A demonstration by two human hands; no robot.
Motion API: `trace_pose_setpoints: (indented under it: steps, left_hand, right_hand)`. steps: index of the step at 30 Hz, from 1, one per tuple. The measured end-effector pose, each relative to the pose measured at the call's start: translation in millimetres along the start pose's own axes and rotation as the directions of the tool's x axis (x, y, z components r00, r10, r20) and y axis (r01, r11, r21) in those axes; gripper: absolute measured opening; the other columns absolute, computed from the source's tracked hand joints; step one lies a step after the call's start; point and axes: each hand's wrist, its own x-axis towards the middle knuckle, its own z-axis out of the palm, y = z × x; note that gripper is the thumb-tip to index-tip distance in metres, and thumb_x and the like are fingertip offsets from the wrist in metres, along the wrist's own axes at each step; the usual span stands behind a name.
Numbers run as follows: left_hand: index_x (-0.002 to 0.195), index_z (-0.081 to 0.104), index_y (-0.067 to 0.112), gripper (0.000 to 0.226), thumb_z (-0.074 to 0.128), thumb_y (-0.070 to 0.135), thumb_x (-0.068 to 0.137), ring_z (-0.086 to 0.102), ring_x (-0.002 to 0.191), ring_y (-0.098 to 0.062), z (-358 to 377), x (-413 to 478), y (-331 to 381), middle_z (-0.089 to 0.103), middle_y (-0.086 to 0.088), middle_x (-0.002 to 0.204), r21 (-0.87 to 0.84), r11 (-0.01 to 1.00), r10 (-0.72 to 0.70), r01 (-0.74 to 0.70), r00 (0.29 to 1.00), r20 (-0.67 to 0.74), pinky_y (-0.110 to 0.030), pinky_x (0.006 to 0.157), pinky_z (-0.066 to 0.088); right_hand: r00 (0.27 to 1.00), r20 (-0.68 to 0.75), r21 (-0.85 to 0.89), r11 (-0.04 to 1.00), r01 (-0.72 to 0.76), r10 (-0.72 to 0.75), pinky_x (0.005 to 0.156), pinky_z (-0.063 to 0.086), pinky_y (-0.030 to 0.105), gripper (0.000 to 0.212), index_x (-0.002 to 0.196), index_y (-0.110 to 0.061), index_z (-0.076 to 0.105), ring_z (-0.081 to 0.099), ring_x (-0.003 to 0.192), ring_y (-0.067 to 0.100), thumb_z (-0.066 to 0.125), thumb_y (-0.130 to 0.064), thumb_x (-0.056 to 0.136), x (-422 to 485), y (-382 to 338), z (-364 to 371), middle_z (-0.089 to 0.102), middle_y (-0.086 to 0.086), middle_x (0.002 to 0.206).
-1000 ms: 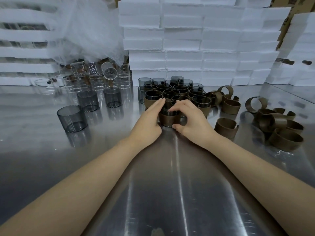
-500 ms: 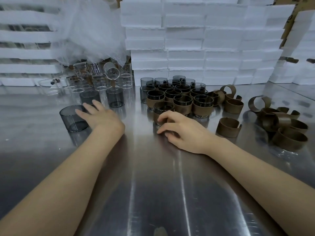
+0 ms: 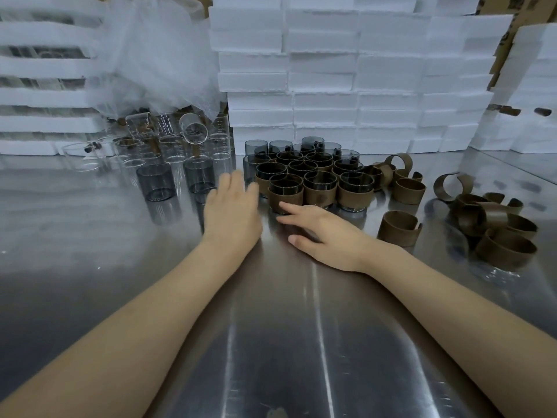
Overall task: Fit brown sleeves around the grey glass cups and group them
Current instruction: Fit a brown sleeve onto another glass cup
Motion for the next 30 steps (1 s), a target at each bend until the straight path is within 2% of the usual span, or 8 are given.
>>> trace_pose_setpoints:
  steps: [4,8,10,14,17,19,23,30]
  left_hand:
    - [0.145,0.039,0.014,0.058,0.054,0.014,0.089,0.041,0.122,-0.025,2,-4,13,0.031,-0.011,0.146,-0.288,0.945,0.107,-0.157,0.977,-0.182,-0.035,0.077,0.049]
    - [0.143,0.044,0.013,0.057,0.055,0.016,0.087,0.051,0.091,-0.012,2,-8,23,0.039,-0.005,0.133,-0.525,0.789,0.206,-0.319,0.942,-0.264,-0.039,0.074,0.054]
    - [0.141,0.046,0.012,0.056,0.050,0.020,0.086,0.048,0.082,-0.006,2,-10,26,0.040,-0.005,0.129,-0.576,0.700,0.299,-0.423,0.905,-0.302,-0.033,0.075,0.054]
    - [0.139,0.049,0.009,0.053,0.051,0.013,0.085,0.049,0.089,-0.006,3,-13,29,0.041,-0.005,0.129,-0.614,0.589,0.403,-0.526,0.849,-0.341,-0.022,0.084,0.047]
    - [0.142,0.045,0.015,0.061,0.059,0.015,0.082,0.041,0.124,-0.012,8,-13,33,0.035,-0.002,0.139,-0.690,0.592,0.291,-0.417,0.908,-0.300,-0.039,0.109,0.037]
    - [0.148,0.035,0.022,0.075,0.067,0.025,0.080,0.028,0.137,-0.008,10,-12,34,0.027,0.003,0.144,-0.790,0.556,0.182,-0.259,0.965,-0.188,-0.035,0.117,0.029]
    - [0.143,0.039,0.016,0.074,0.078,0.012,0.081,0.049,0.128,-0.007,9,-9,33,0.044,0.000,0.142,-0.992,0.116,0.150,0.043,0.987,0.061,-0.016,0.100,0.042]
    - [0.138,0.049,0.014,0.070,0.077,0.019,0.075,0.061,0.117,-0.007,11,-7,30,0.064,0.002,0.127,-0.996,0.059,0.158,0.064,0.985,0.072,-0.028,0.103,0.046]
  right_hand:
    - [0.997,0.033,0.032,0.996,-0.077,0.076,0.121,0.013,0.032,0.054,0.150,-0.017,0.034,0.009,0.149,0.014,0.048,-0.032,0.100,3,2,2,0.021,0.000,0.160]
    - [0.995,-0.040,0.240,0.968,-0.075,0.087,0.101,0.041,0.021,0.063,0.146,-0.018,0.038,0.052,0.123,0.011,0.065,-0.030,0.090,2,0,0,0.056,-0.004,0.134]
    - [0.994,-0.058,0.371,0.926,-0.068,0.096,0.093,0.044,0.014,0.078,0.147,-0.021,0.033,0.056,0.111,0.000,0.075,-0.025,0.081,0,-2,-4,0.058,-0.014,0.125]
    - [0.992,-0.084,0.438,0.898,-0.051,0.098,0.095,0.049,0.028,0.073,0.136,-0.018,0.042,0.059,0.108,0.005,0.081,-0.020,0.074,-1,0,-6,0.061,-0.007,0.117]
    - [0.975,-0.175,0.452,0.891,-0.047,0.141,0.094,0.047,0.022,0.071,0.132,-0.018,0.047,0.058,0.110,-0.001,0.084,-0.020,0.071,0,2,-5,0.061,-0.012,0.119]
    - [0.934,-0.310,0.484,0.875,-0.007,0.179,0.089,0.045,0.014,0.070,0.124,-0.027,0.049,0.058,0.104,-0.007,0.086,-0.018,0.066,-1,2,-6,0.061,-0.017,0.113]
    - [0.835,-0.516,0.506,0.855,0.115,0.193,0.088,0.046,0.011,0.068,0.112,-0.055,0.047,0.059,0.106,-0.004,0.081,-0.025,0.061,0,-6,-9,0.060,-0.029,0.111]
    - [0.826,-0.528,0.529,0.837,0.140,0.196,0.084,0.047,0.011,0.063,0.111,-0.048,0.048,0.062,0.104,0.000,0.079,-0.023,0.062,2,-8,-6,0.060,-0.032,0.107]
